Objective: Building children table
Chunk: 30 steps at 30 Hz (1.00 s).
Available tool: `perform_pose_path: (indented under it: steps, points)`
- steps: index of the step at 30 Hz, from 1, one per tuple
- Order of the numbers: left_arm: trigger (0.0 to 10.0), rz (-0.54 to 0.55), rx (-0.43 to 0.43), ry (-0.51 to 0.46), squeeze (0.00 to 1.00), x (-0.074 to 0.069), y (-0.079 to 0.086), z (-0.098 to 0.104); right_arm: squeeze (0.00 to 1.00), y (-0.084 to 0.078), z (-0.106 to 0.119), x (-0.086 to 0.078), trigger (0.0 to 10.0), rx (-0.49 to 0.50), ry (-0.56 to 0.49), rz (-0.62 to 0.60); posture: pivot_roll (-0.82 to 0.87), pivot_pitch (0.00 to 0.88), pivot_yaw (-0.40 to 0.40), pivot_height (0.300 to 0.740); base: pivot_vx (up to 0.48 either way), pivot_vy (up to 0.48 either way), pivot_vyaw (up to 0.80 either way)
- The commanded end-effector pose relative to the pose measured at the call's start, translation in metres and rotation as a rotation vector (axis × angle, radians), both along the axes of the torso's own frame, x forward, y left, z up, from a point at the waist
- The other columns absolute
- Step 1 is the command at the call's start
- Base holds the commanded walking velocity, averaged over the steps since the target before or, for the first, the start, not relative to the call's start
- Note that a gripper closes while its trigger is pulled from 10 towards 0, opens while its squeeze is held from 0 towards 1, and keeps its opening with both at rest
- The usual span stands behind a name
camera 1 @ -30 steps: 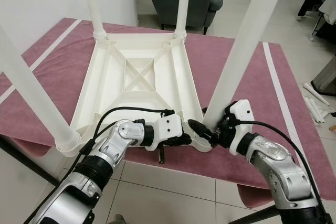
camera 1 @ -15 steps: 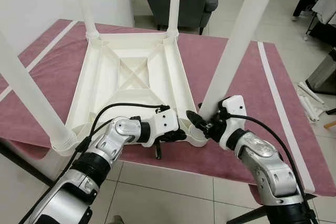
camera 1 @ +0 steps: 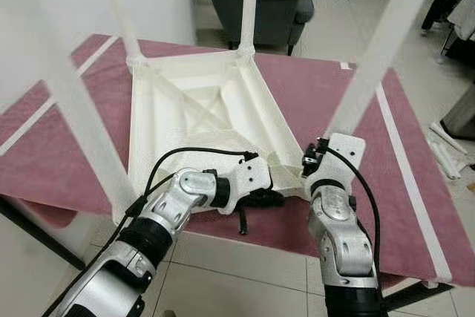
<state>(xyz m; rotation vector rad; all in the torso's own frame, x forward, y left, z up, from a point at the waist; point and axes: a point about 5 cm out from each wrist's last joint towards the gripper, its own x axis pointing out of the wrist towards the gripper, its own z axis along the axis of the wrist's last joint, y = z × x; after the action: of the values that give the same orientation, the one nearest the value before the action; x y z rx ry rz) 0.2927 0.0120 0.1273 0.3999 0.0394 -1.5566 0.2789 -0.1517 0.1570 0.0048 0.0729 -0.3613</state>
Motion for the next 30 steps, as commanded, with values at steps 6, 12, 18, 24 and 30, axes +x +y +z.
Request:
perform_pose_path:
  steps: [6,12,18,24,30]
  points:
    - [0.0,0.002,0.013,0.002,0.0,0.001,0.004,-0.001,0.0,0.019,-0.011,0.004,10.0,-0.027,0.046,0.136,0.01,0.0,0.05,0.74,0.0,0.0,0.0]
    - [0.0,0.026,0.008,-0.009,0.0,0.002,0.004,-0.001,0.05,0.021,-0.007,0.008,10.0,-0.012,0.018,0.216,0.01,0.0,0.045,0.74,0.0,0.0,0.0]
    - [10.0,0.124,-0.027,-0.05,0.0,0.009,0.007,0.004,0.0,0.03,0.003,0.001,10.0,-0.02,-0.047,0.415,0.01,0.0,0.048,0.74,0.0,0.0,0.0]
    - [10.0,0.176,-0.064,-0.057,0.0,0.009,0.014,0.011,0.0,0.027,0.002,-0.005,10.0,-0.039,-0.044,0.485,0.01,0.0,0.052,0.74,0.0,0.0,0.0]
    - [10.0,0.371,-0.089,-0.07,1.0,0.001,0.052,0.014,0.0,0.037,0.002,-0.024,10.0,0.03,-0.011,0.74,0.02,0.0,0.046,0.74,0.0,0.0,0.0]
